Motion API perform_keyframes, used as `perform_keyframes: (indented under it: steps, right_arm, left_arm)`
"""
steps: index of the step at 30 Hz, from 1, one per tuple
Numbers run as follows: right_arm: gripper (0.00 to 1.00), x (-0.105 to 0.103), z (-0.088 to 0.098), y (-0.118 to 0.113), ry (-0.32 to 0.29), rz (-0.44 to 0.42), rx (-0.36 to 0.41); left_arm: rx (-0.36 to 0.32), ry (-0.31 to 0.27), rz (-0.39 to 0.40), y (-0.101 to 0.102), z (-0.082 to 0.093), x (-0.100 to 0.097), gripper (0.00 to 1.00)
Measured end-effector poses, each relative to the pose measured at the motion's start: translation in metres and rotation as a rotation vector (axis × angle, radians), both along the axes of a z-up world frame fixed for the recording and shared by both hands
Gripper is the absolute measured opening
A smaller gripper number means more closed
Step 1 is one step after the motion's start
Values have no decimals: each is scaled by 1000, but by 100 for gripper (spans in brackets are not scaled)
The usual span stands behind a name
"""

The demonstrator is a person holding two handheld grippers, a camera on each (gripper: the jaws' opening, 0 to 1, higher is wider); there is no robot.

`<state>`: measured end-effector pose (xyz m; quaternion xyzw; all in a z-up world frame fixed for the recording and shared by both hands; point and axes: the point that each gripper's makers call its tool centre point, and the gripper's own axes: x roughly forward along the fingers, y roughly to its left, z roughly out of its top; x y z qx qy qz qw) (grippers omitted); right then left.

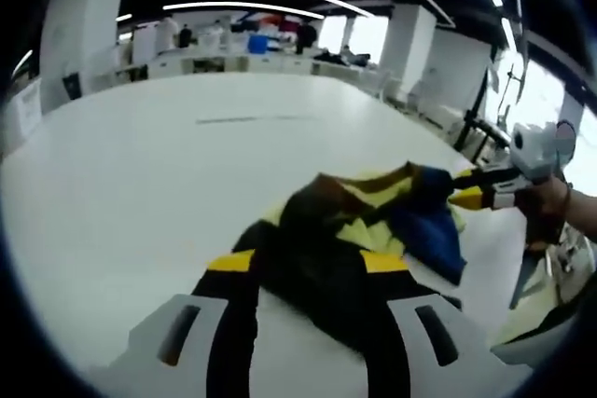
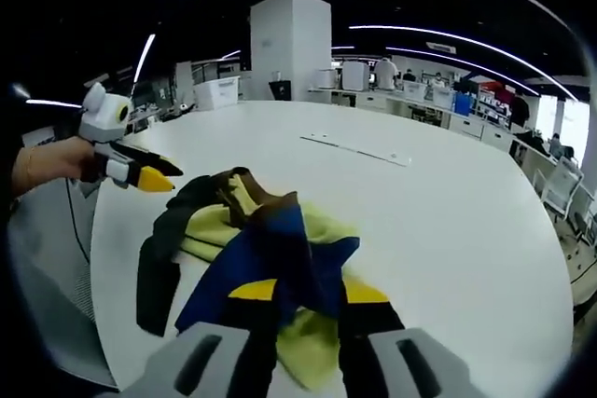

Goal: Fold the garment on the visible template until the final outline fits inside the template.

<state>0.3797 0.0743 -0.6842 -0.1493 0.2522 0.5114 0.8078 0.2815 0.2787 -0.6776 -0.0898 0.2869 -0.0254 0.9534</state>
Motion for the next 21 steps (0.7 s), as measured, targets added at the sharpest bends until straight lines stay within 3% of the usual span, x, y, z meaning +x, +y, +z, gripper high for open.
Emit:
perform_keyframes:
  steps: [4,16,21]
  right_arm:
    - [15,-1,-2,1,4,6,5]
    - [5,-1,-2,3,-2,-5,8]
    - [0,0,0,4,11,-11,22]
  left_arm:
    - [-15,23,-4,-3,-9,-2,34]
    - [-66,36,29,-8,-19,-2,11]
    - [-80,80,39,-8,-28,-5,1]
